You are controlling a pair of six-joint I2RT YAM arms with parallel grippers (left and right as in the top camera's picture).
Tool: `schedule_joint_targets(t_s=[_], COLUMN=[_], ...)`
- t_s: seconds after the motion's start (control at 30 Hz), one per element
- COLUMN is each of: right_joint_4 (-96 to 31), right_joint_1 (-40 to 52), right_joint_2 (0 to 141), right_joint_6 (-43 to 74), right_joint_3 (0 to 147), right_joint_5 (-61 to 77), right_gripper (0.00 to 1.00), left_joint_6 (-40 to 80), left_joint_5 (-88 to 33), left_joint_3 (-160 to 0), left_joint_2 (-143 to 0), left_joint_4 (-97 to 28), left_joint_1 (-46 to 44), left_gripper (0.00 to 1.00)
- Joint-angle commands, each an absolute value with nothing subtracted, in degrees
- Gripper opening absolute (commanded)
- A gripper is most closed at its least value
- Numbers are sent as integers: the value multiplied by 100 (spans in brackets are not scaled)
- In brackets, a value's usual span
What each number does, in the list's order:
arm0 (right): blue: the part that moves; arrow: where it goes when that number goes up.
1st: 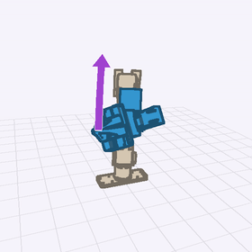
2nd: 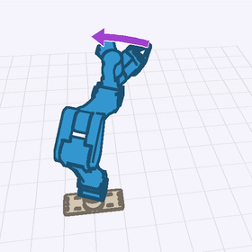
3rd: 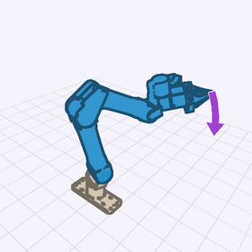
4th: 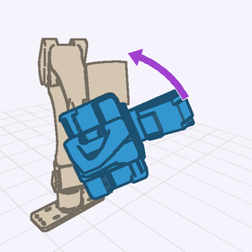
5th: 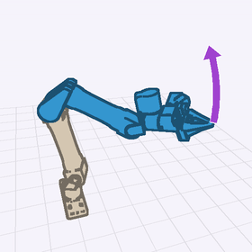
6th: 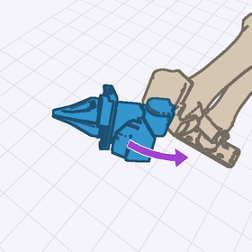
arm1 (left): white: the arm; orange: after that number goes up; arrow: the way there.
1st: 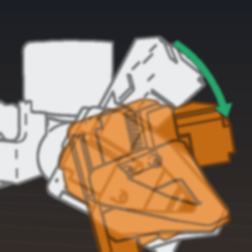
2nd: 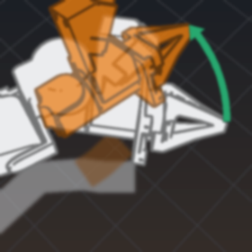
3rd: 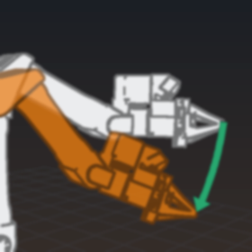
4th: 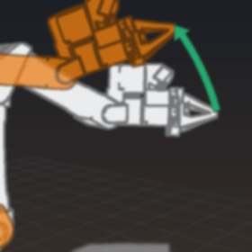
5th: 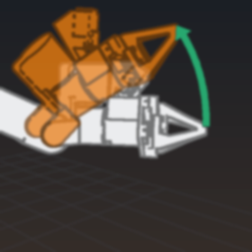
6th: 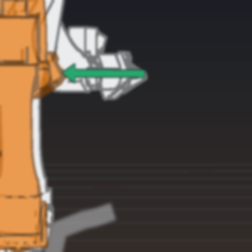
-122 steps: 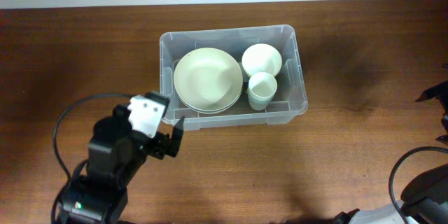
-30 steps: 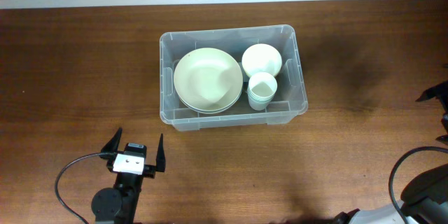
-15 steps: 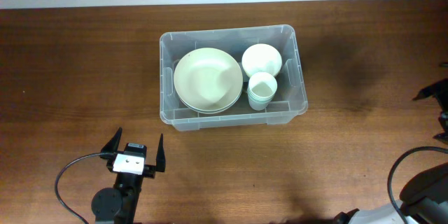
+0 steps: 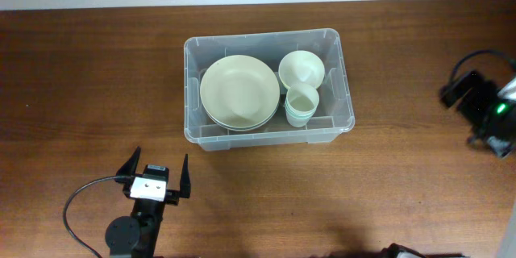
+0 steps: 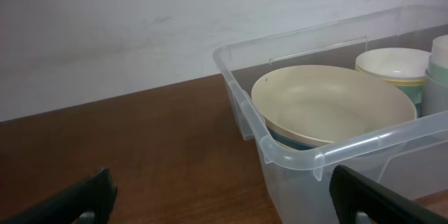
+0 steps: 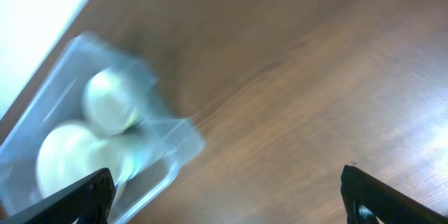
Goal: Pack container
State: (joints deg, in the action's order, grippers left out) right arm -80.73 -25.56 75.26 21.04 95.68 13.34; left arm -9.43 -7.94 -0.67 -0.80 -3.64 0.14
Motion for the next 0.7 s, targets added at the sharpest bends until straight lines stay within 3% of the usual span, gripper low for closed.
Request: schedule_joint_targets(t_s=[0.0,0.37,0.67], right_joint_4=[-7931,-4768,-3848], right_joint_1=[-1890,-1173,-270], right_joint_2=[6512,3273,1522], right_joint_6=[2152,2150,2097], right_joint_3=[8895,5537,3997], right_joint_5=[1271,1431,1120], right_gripper=[99,99,99], left_joint_6=[-998,-998,-998], left_joint_5=[-770,-770,-770], left_joint_3=[-51,-51,-51], left_joint_2=[-30,-30,-30], left_joint_4=[-392,-392,-392], left_joint_1=[54,54,56], left_gripper=[99,100,99])
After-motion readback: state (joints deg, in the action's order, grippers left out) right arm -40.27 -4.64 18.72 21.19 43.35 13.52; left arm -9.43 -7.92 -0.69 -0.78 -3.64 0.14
